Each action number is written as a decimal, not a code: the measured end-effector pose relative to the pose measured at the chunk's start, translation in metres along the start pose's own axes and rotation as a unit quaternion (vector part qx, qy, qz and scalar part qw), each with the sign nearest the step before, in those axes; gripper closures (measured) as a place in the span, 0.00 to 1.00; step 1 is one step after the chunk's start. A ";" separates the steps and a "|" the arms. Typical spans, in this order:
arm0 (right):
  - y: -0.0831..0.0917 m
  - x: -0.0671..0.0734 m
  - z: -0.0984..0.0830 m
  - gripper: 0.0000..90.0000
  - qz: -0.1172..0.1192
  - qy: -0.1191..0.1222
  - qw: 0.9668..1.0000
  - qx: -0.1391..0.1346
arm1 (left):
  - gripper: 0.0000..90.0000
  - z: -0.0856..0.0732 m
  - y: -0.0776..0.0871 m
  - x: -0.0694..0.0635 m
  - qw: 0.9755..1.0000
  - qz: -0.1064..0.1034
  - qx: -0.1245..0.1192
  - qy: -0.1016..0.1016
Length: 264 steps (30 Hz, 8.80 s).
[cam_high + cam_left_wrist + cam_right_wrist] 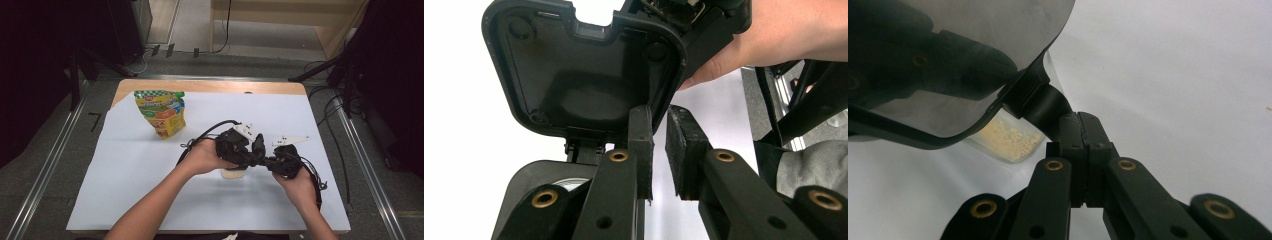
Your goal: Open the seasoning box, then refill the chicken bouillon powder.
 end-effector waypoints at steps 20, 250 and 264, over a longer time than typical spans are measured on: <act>0.024 0.030 -0.008 0.96 0.017 0.014 1.000 0.000 | 0.71 -0.037 0.063 0.020 0.996 0.043 -0.033 0.074; -0.094 0.176 0.012 0.55 0.124 0.132 0.980 -0.086 | 0.95 -0.065 0.170 -0.009 0.961 0.119 -0.112 0.224; -0.082 0.191 0.008 0.59 0.144 0.134 0.977 -0.084 | 0.88 -0.062 0.144 -0.008 0.966 0.115 -0.093 0.212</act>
Point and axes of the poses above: each handheld gripper's, and its own axes: y roughly backward along the jaws, z roughly out of its top, x roughly to its left, the point moved 5 cm from there along -y, roughly forward along the jaws, and after that the axes turned 6 degrees about -x, right-handed, at the moved point
